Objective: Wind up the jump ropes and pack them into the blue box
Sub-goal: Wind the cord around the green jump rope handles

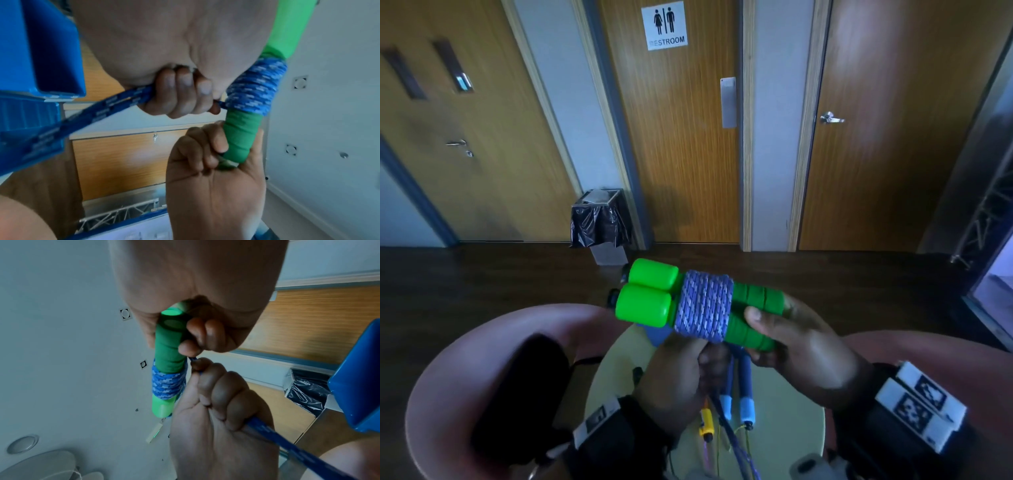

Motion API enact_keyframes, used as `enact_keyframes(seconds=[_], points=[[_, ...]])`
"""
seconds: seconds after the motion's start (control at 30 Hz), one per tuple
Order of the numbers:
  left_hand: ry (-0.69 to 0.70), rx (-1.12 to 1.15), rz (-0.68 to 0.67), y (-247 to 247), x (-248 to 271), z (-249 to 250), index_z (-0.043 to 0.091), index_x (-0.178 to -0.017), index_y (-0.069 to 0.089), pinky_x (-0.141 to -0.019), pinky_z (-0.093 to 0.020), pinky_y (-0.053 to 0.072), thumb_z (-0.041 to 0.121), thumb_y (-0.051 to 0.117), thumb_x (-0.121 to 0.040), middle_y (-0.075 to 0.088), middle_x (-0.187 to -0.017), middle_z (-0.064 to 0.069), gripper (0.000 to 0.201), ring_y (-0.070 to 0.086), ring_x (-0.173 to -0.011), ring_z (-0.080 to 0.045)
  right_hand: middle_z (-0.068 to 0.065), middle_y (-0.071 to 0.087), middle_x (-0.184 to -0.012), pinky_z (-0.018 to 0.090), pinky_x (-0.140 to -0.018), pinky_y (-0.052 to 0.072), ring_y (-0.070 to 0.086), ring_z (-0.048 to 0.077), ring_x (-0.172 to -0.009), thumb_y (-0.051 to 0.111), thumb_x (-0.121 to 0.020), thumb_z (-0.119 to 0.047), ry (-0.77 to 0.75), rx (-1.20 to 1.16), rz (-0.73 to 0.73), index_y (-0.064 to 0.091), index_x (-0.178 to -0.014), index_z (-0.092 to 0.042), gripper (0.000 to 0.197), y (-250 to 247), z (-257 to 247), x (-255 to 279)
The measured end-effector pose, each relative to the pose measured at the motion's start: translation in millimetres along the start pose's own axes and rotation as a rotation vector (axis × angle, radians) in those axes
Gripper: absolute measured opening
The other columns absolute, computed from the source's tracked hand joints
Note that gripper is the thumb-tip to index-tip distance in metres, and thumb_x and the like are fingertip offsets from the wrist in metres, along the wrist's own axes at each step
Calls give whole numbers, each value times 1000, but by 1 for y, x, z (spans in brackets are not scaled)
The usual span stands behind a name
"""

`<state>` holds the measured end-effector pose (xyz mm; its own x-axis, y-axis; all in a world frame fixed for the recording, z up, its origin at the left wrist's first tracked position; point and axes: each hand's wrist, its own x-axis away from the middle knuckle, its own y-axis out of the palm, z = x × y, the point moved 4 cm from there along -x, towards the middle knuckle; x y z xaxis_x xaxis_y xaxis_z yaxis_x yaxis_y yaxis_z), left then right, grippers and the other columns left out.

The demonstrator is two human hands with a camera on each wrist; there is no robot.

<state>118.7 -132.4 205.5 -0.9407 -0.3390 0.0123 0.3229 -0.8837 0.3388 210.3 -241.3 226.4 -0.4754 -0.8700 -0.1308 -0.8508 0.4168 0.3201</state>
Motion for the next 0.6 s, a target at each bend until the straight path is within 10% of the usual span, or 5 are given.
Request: enact_keyframes(seconds=[0.2,0.3,0.43,0.53,0.6], points=[[207,-447,179,-32,-7,-2,18,-86,59,-66,-18,48,8,47,-87,64,-70,0,16,53,-80,-14,10,55,-67,24,-47,32,49,16,-54,82,-69,-54,15,-17,3,69,-96,-14,50,8,2,-4],[126,-159,234,-23,2,-4,10,-106,64,-61,-15,55,-3,44,-99,70,-77,11,25,67,-70,4,8,52,-63,21,-45,31,44,13,-50,80,-71,-53,50,-67,-55,70,-91,-17,42,17,1,-1],[131,-189,152,1,6,-2,15,-72,69,-61,-34,58,20,60,-94,70,-61,1,24,71,-63,-13,10,52,-59,22,-45,31,35,13,-45,81,-71,-52,131,-236,-120,69,-90,-13,44,27,2,4],[120,-142,103,6,5,-3,8,-57,71,-53,-35,55,63,84,-52,61,-52,-17,57,66,-53,-30,8,54,-60,25,-46,25,34,12,-46,73,-80,-51,110,-211,-186,71,-88,-16,35,33,0,8],[181,-255,147,0,0,-5,3,-57,66,-51,-31,54,46,75,-68,62,-53,-17,45,67,-54,-29,9,55,-61,29,-47,23,34,16,-48,68,-83,-48,78,-132,-157,72,-84,-19,30,34,0,8]])
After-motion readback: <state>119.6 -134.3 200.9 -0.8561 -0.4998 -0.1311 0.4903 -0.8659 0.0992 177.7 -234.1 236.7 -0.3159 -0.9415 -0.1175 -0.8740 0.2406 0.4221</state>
